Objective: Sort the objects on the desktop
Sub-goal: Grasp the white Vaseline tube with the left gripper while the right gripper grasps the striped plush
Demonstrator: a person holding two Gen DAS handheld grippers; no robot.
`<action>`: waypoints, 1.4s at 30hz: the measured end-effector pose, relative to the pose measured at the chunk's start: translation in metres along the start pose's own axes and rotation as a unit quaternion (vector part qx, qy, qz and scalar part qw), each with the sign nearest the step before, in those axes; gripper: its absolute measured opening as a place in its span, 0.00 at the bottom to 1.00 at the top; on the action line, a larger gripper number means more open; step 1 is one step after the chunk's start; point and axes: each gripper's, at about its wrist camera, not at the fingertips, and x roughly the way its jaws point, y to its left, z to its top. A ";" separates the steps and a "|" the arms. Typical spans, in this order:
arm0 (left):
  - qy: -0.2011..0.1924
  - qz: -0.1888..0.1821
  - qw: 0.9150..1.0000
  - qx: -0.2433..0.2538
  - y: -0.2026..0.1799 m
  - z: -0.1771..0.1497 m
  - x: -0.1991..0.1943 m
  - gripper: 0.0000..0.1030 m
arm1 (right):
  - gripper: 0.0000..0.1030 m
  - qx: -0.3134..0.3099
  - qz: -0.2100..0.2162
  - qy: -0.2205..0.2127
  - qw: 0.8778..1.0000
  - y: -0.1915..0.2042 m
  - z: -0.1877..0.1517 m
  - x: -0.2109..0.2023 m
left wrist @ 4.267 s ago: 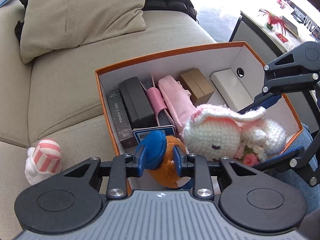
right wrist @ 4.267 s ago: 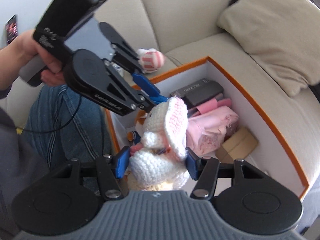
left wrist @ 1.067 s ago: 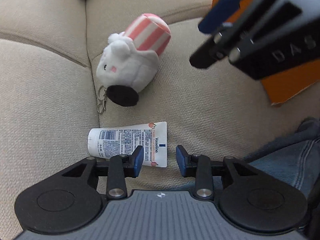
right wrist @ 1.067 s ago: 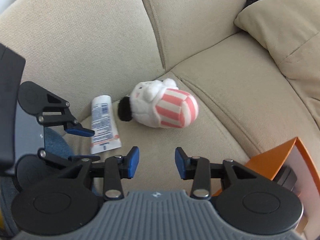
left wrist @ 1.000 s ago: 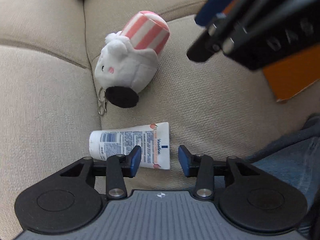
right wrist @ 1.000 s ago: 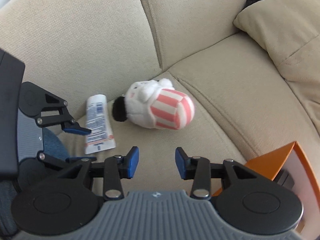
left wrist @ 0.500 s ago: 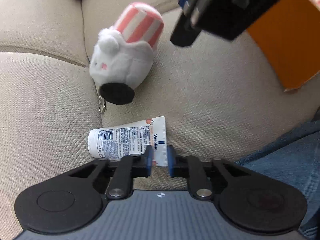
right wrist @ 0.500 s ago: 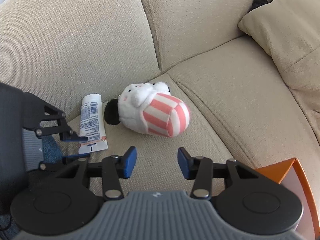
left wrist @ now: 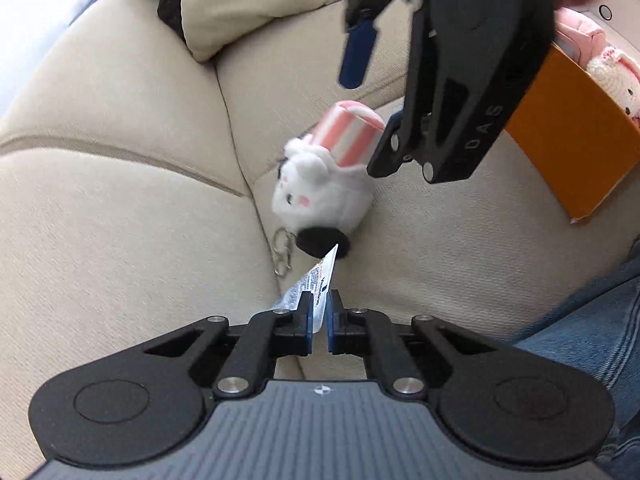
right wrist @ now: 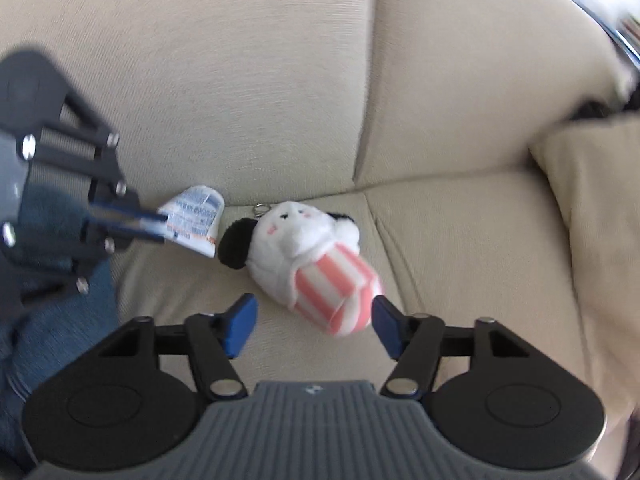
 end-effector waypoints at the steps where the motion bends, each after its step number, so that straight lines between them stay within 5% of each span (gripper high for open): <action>1: -0.001 0.000 1.000 0.003 0.002 0.001 -0.002 0.07 | 0.67 -0.018 0.002 0.005 1.000 -0.002 0.004 0.004; 8: 0.004 -0.003 1.000 0.008 0.025 -0.005 0.007 0.07 | 0.70 -0.082 0.047 0.063 0.994 -0.015 0.026 0.049; 12: 0.010 -0.023 1.000 -0.017 0.042 -0.012 0.011 0.07 | 0.63 -0.052 0.080 0.064 0.993 -0.016 0.034 0.063; 16: -0.001 -0.025 1.000 -0.017 0.047 -0.012 0.012 0.07 | 0.59 -0.030 0.074 0.054 0.995 -0.011 0.039 0.065; 22: -0.005 -0.077 0.996 -0.047 0.053 -0.007 0.010 0.14 | 0.57 -0.013 0.074 0.051 0.996 0.000 0.043 0.063; 24: -0.010 -0.073 0.995 -0.061 0.053 -0.006 0.008 0.23 | 0.57 -0.010 0.073 0.047 0.996 0.003 0.044 0.063; 31: -0.004 -0.050 0.993 -0.105 0.071 0.006 0.016 0.24 | 0.57 0.008 0.087 0.049 0.995 -0.002 0.046 0.062; 42: 0.034 -0.095 0.988 -0.115 0.081 0.044 0.066 0.28 | 0.56 0.064 -0.014 0.080 0.995 -0.070 0.026 0.048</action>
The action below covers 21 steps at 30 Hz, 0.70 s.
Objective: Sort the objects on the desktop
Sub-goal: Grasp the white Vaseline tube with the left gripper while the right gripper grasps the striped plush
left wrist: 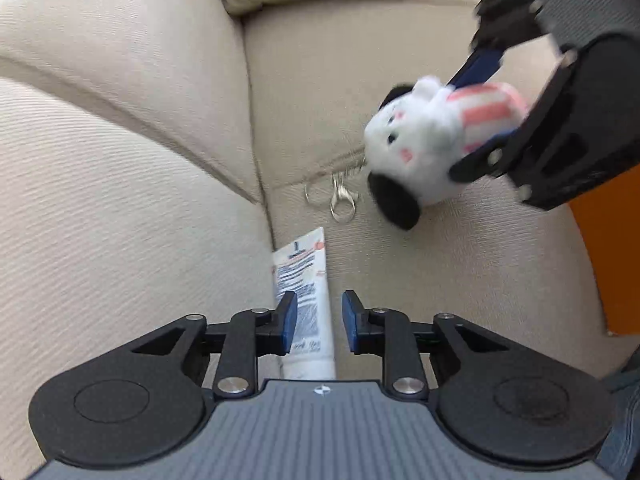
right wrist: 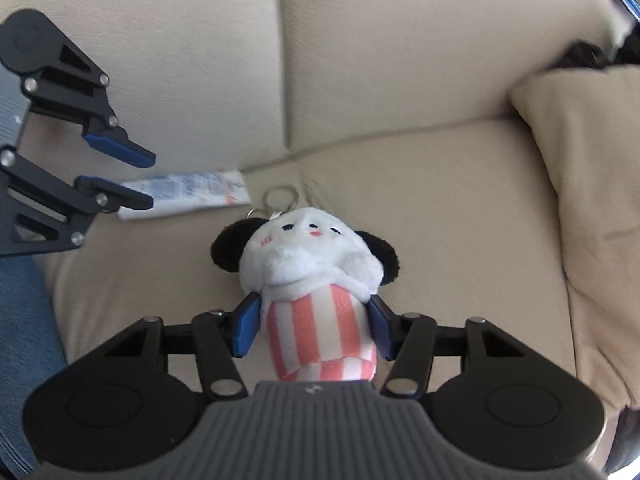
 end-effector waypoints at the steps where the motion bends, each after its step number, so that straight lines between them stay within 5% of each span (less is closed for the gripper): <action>1: 0.008 0.003 1.000 0.006 -0.003 0.004 0.007 0.28 | 0.56 0.006 0.000 0.002 1.000 -0.003 -0.002 0.001; 11: 0.050 0.069 0.994 0.062 -0.024 0.024 0.042 0.29 | 0.58 0.007 0.015 0.003 1.000 -0.009 -0.029 0.000; 16: 0.062 0.074 0.993 0.062 -0.020 0.036 0.046 0.28 | 0.60 0.007 0.029 0.010 1.000 -0.015 -0.028 -0.005; 18: 0.066 0.062 0.995 0.049 -0.014 0.037 0.043 0.17 | 0.61 0.011 0.030 0.013 0.999 -0.015 -0.027 -0.003; 21: 0.061 0.069 0.995 0.034 -0.007 0.033 0.030 0.14 | 0.60 0.025 0.032 0.016 0.999 -0.011 -0.031 0.002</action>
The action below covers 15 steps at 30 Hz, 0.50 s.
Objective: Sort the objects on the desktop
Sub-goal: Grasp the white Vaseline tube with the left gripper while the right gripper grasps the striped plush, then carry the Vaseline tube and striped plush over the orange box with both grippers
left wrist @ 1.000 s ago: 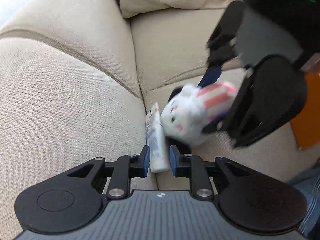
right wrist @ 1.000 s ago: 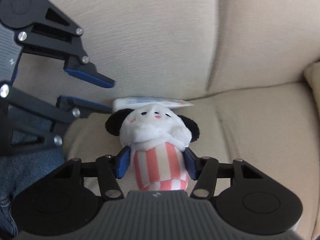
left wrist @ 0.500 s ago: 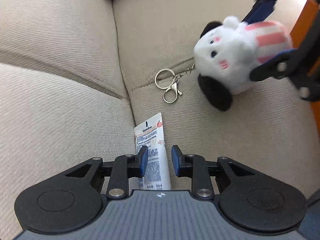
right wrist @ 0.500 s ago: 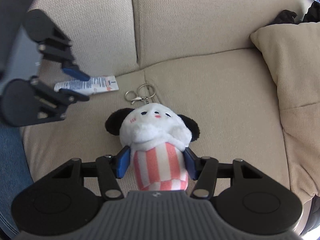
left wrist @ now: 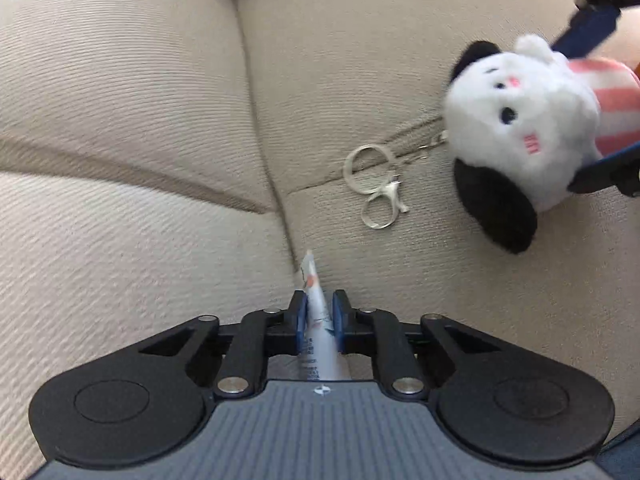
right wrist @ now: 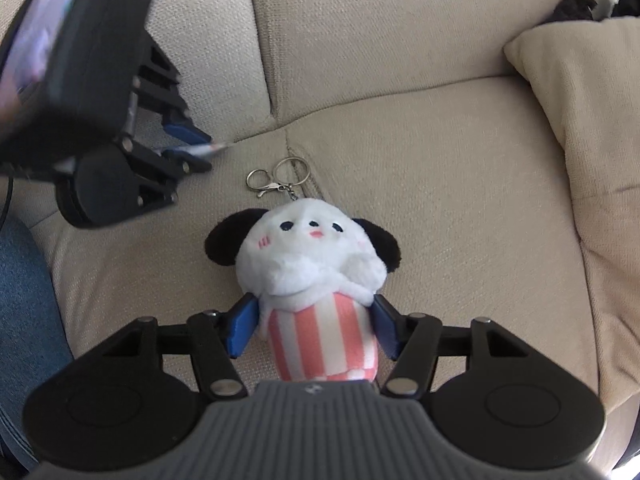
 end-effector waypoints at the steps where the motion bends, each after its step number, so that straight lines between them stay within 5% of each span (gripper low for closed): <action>1: -0.004 -0.004 1.000 -0.008 0.003 -0.003 -0.006 0.14 | 0.59 0.003 -0.002 -0.001 1.000 0.001 -0.003 -0.002; 8: -0.037 -0.032 0.996 -0.078 0.029 -0.031 -0.057 0.13 | 0.56 0.037 -0.013 -0.036 0.999 0.006 -0.010 -0.036; 15: -0.129 -0.044 0.985 -0.105 0.018 -0.055 -0.134 0.12 | 0.56 0.080 -0.028 -0.104 0.991 0.019 -0.039 -0.114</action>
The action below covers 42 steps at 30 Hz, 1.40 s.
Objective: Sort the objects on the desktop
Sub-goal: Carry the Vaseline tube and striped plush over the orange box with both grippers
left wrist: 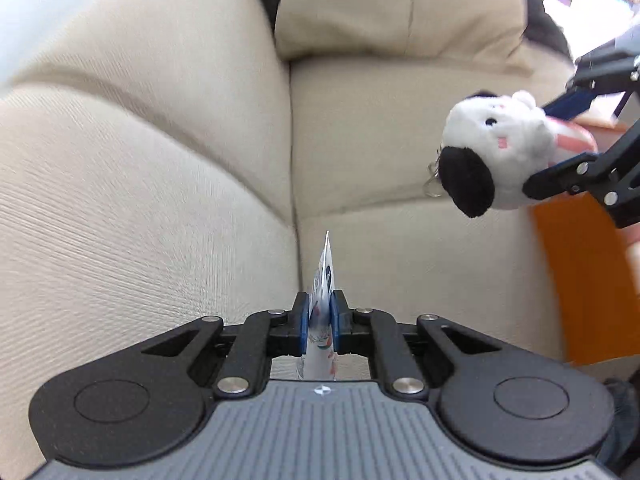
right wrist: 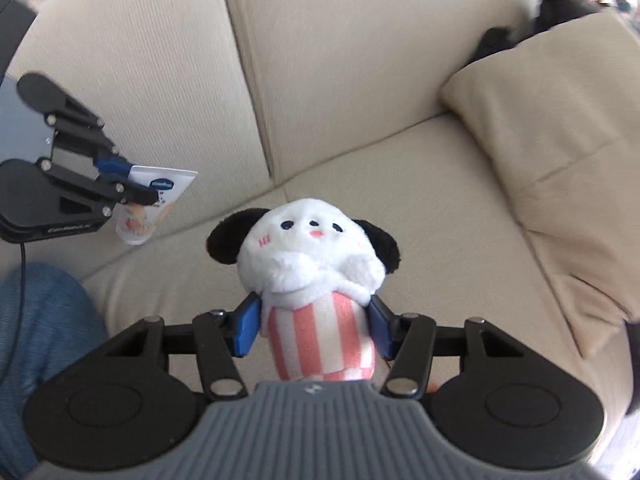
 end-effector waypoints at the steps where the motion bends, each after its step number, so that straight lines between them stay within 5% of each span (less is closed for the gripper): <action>1: -0.018 -0.006 1.000 -0.002 -0.005 0.001 -0.016 0.12 | 0.56 0.010 -0.004 -0.009 1.000 -0.002 -0.006 -0.014; 11: -0.168 -0.108 0.980 0.024 -0.092 0.026 -0.134 0.12 | 0.56 0.142 -0.091 -0.051 0.984 -0.045 -0.111 -0.141; 15: -0.189 -0.157 0.968 0.049 -0.143 0.042 -0.106 0.12 | 0.56 0.189 -0.120 -0.024 0.974 -0.058 -0.167 -0.161; 18: -0.187 -0.187 0.962 0.064 -0.179 0.052 -0.060 0.12 | 0.56 0.232 -0.118 0.009 0.965 -0.062 -0.208 -0.149; 24: -0.169 -0.234 0.955 0.074 -0.226 0.061 -0.039 0.12 | 0.56 0.309 -0.095 0.053 0.945 -0.069 -0.260 -0.089; 33: -0.132 -0.244 0.958 0.073 -0.252 0.075 -0.006 0.12 | 0.57 0.380 -0.043 0.053 0.922 -0.082 -0.273 -0.028; 42: -0.103 -0.265 0.956 0.072 -0.263 0.085 0.024 0.12 | 0.62 0.380 -0.001 0.049 0.924 -0.091 -0.279 -0.037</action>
